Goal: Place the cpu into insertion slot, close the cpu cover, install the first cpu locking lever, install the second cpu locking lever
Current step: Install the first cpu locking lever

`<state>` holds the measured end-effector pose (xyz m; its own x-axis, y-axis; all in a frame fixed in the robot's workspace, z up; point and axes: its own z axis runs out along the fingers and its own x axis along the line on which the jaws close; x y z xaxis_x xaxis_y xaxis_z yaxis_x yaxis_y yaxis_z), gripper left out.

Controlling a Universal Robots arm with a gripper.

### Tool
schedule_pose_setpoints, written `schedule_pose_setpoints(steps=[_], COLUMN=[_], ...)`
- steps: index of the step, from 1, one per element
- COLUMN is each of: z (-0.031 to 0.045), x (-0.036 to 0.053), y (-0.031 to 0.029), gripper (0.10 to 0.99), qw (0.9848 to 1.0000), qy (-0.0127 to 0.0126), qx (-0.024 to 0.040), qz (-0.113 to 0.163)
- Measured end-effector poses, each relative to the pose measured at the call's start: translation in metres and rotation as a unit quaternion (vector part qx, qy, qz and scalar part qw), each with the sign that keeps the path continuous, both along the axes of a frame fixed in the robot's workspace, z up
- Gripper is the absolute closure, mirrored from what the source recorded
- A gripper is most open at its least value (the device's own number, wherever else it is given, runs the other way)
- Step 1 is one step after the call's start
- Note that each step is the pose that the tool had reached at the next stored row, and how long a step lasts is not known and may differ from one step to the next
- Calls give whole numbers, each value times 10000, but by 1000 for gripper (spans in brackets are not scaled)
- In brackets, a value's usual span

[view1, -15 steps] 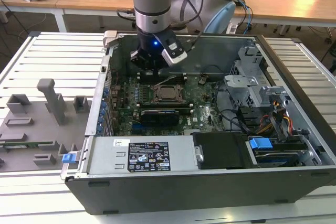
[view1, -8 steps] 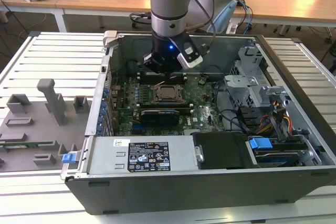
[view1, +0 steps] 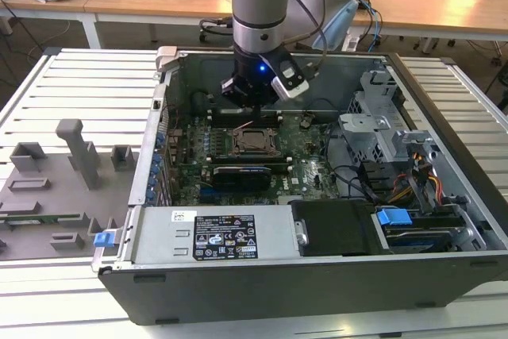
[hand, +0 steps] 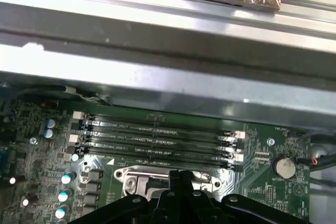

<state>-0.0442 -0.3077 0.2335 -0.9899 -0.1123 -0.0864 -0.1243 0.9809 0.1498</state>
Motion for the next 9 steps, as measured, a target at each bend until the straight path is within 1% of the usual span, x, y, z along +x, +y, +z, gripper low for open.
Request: schedule_pose_setpoints(steps=[1, 3, 4, 5, 6, 9], z=[-5, -20, -32, -46, -73, -76], x=[0, 0, 0, 0, -3, -5], y=[5, 16, 23, 26, 27, 28], gripper=[980, 980, 980, 980, 980, 980], qw=[10000, 10000, 9999, 9999, 9999, 9998], qy=[-18, -67, -100, -127, -144, -144], qx=[1, 1, 1, 1, 1, 0], qz=[11, 40, 64, 85, 96, 96])
